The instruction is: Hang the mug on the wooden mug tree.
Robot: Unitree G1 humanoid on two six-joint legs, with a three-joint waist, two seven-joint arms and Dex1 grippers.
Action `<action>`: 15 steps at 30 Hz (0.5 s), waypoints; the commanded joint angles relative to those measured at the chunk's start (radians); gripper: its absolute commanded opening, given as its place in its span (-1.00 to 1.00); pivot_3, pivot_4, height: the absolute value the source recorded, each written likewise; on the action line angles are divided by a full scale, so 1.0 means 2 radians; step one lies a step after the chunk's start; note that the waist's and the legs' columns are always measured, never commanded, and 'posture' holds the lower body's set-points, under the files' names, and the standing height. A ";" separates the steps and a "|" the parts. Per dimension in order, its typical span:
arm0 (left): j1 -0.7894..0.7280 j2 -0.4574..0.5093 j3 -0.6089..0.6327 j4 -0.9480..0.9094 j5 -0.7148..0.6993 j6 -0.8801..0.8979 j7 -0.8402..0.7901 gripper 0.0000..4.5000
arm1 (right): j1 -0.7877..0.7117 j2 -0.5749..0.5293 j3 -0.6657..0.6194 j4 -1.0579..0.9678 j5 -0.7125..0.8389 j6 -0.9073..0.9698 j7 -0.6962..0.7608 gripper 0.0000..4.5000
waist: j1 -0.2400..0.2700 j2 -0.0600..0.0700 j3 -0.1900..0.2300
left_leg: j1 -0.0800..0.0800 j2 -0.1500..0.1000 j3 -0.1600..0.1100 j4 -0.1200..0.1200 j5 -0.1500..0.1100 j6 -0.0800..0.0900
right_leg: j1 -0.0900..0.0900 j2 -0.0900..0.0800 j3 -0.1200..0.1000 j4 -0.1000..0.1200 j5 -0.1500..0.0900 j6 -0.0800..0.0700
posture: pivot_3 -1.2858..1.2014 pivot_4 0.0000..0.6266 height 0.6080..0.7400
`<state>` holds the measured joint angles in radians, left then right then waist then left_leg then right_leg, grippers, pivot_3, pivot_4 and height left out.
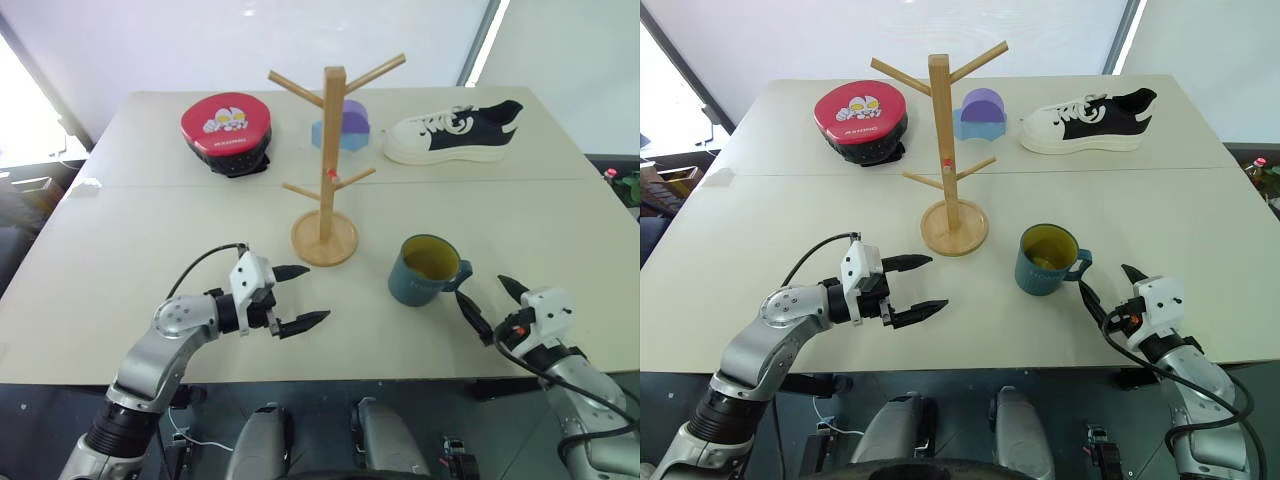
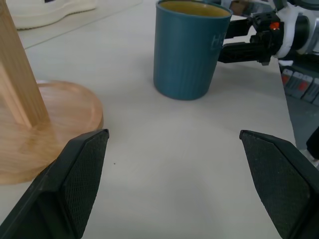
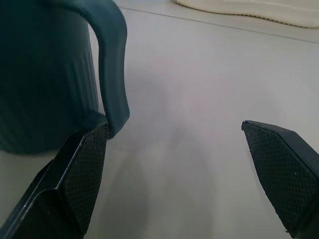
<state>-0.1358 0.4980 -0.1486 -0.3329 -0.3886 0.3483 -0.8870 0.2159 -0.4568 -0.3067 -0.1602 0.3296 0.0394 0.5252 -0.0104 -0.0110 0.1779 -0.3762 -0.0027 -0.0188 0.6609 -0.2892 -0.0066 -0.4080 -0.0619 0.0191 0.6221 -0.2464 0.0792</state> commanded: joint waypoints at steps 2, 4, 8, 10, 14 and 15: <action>0.007 0.000 -0.003 -0.032 -0.007 0.002 0.003 1.00 | -0.017 0.002 0.003 0.007 -0.004 -0.004 -0.003 0.97 | 0.000 0.000 0.000 | 0.000 0.000 0.000 0.000 0.000 0.000 | 0.000 0.000 0.000 0.000 0.000 0.000 | 0.03 -0.52 0.92; 0.010 -0.001 -0.004 -0.040 -0.008 0.006 0.007 1.00 | -0.025 0.003 0.002 0.016 -0.003 -0.006 -0.004 0.97 | 0.001 0.000 0.000 | 0.000 0.000 0.000 0.000 0.000 0.000 | 0.000 0.000 0.000 0.000 0.000 0.000 | 0.03 -0.52 0.92; 0.011 -0.002 -0.005 -0.047 -0.011 0.012 0.012 1.00 | -0.039 0.004 0.005 0.031 -0.005 -0.009 -0.004 0.97 | 0.000 0.000 0.000 | 0.000 0.000 0.000 0.000 0.000 0.000 | 0.000 0.000 0.000 0.000 0.000 0.000 | 0.03 -0.52 0.92; 0.010 -0.002 -0.005 -0.047 -0.012 0.013 0.013 1.00 | -0.046 0.004 0.008 0.038 -0.007 -0.010 -0.003 0.97 | 0.000 0.000 0.000 | 0.000 0.000 0.000 0.000 0.000 0.000 | 0.000 0.000 0.000 0.000 0.000 0.000 | 0.03 -0.52 0.92; 0.007 0.000 -0.003 -0.046 -0.013 0.013 0.013 1.00 | -0.052 0.008 0.013 0.047 -0.004 -0.010 0.001 0.74 | 0.000 0.000 0.000 | 0.000 0.000 0.000 0.000 0.000 0.000 | 0.000 0.001 0.000 0.000 0.000 0.000 | 0.03 -0.52 0.92; 0.006 0.001 -0.003 -0.046 -0.013 0.013 0.013 1.00 | -0.053 0.010 0.015 0.049 -0.002 -0.010 0.003 0.59 | 0.000 0.000 0.000 | 0.000 0.000 0.000 0.000 0.000 0.000 | 0.000 0.001 0.000 0.000 0.000 0.000 | 0.03 -0.52 0.92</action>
<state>-0.1134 0.4978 -0.1661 -0.3955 -0.4025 0.3819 -0.8637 0.1159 -0.4400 -0.2761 -0.0526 0.3183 0.0381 0.5256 -0.0104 -0.0110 0.1779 -0.3757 -0.0030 -0.0189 0.6610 -0.2891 -0.0064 -0.4071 -0.0603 0.0183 0.6217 -0.2463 0.0795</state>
